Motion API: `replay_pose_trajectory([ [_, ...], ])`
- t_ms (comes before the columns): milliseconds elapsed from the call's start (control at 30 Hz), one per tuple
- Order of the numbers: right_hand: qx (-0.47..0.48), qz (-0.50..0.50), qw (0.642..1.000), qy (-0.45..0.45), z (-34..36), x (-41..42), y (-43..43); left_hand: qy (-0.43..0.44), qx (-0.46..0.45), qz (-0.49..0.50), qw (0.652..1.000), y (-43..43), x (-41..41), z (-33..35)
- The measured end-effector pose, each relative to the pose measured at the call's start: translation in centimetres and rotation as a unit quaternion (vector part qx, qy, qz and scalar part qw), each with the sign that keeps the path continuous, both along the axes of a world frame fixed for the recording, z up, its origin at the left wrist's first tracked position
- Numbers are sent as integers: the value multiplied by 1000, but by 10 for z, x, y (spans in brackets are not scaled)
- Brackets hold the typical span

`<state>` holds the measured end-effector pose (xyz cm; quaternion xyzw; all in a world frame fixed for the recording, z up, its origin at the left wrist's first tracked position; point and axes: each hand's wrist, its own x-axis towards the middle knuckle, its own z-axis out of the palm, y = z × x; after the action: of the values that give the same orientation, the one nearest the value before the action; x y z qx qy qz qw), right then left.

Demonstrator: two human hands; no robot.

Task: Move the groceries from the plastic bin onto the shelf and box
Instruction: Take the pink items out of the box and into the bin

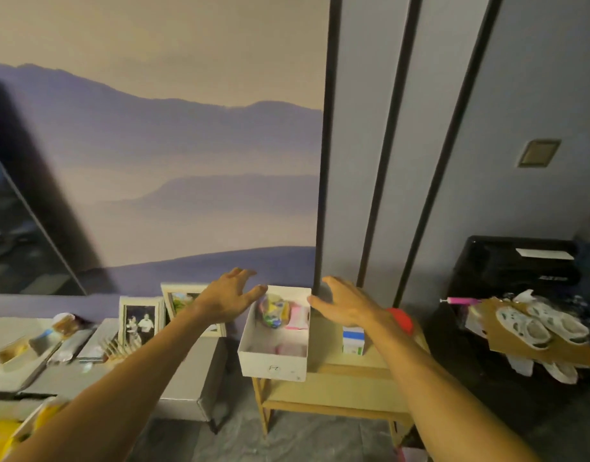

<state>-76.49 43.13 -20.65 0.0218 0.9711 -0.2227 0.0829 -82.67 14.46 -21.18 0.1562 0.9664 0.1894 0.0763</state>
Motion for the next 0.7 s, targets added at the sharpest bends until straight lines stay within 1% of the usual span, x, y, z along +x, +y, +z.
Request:
replay_pose_trajectory([
  [100, 12, -13, 1000, -15, -27, -48, -3, 6, -53, -35, 998, 6, -52, -24],
  [233, 33, -40, 998, -40, -68, -113, -16, 5, -62, -59, 996, 14, -127, -65],
  [300, 20, -40, 997, -66, -93, -143, -24, -19, -65, -81, 994, 20, -162, -90],
  [367, -2, -28, 994, -105, -127, -172, -29, -67, -72, -86, 991, 30, -192, -123],
  [500, 18, 7, 990, -139, -196, -229, -37, -138, -61, -98, 984, 46, -238, -206],
  [567, 19, 35, 985, -168, -228, -255, -37, -141, -52, -106, 983, 52, -256, -251],
  [700, 5, 53, 982, -180, -299, -286, -32, -128, -61, -149, 979, 62, -275, -313],
])
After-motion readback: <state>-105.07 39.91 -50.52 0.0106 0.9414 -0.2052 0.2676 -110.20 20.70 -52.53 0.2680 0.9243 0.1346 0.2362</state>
